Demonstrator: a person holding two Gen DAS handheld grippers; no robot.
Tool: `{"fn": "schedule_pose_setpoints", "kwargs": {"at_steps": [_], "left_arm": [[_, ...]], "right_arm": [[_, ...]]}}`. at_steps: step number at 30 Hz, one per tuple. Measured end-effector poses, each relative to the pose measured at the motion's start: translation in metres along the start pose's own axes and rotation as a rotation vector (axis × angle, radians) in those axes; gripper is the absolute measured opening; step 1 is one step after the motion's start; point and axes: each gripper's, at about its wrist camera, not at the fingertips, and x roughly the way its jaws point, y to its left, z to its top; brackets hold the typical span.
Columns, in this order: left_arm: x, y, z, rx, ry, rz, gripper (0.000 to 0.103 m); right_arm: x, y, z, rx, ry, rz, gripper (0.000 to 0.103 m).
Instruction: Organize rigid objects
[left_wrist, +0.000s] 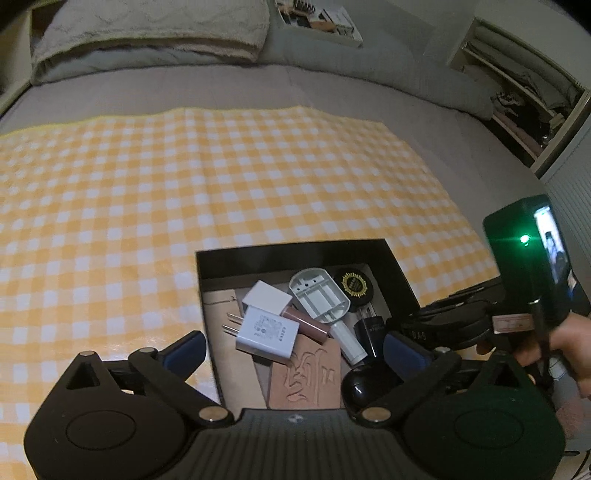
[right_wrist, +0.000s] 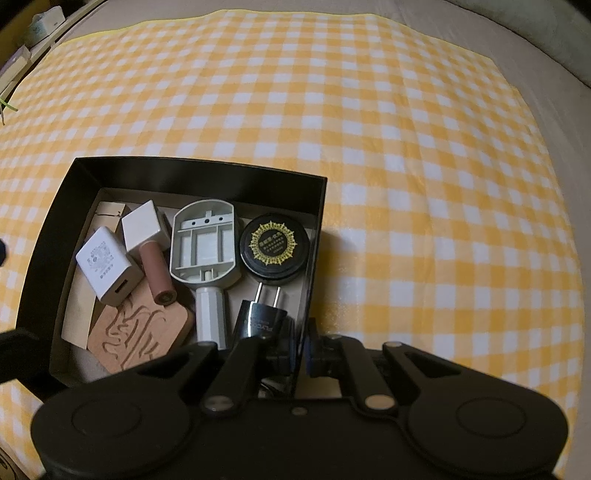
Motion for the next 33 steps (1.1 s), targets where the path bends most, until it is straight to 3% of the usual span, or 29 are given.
{"fn": "schedule_pose_setpoints", "kwargs": {"at_steps": [5, 9, 15, 18, 25, 29, 33], "left_arm": [[-0.02, 0.004, -0.002, -0.002, -0.045, 0.017, 0.101], [-0.036, 0.007, -0.005, -0.011, -0.065, 0.031, 0.101], [-0.061, 0.012, -0.012, -0.034, -0.108, 0.049, 0.102], [-0.077, 0.014, -0.018, -0.037, -0.144, 0.071, 0.103], [-0.107, 0.014, -0.038, -0.027, -0.195, 0.167, 0.103], [-0.122, 0.011, -0.049, -0.035, -0.225, 0.152, 0.103], [-0.138, 0.002, -0.061, -0.025, -0.277, 0.17, 0.103]], "right_arm": [[-0.012, 0.005, -0.007, -0.015, -0.026, -0.011, 0.015], [-0.04, 0.007, -0.014, -0.01, -0.088, -0.021, 0.033], [-0.091, 0.007, -0.025, -0.017, -0.209, -0.013, 0.048], [-0.117, 0.006, -0.037, 0.001, -0.267, 0.009, 0.06], [-0.166, 0.008, -0.075, 0.072, -0.376, 0.038, 0.072], [-0.188, 0.012, -0.096, 0.101, -0.457, 0.037, 0.082], [-0.202, 0.021, -0.12, 0.096, -0.528, -0.017, 0.091]]}}
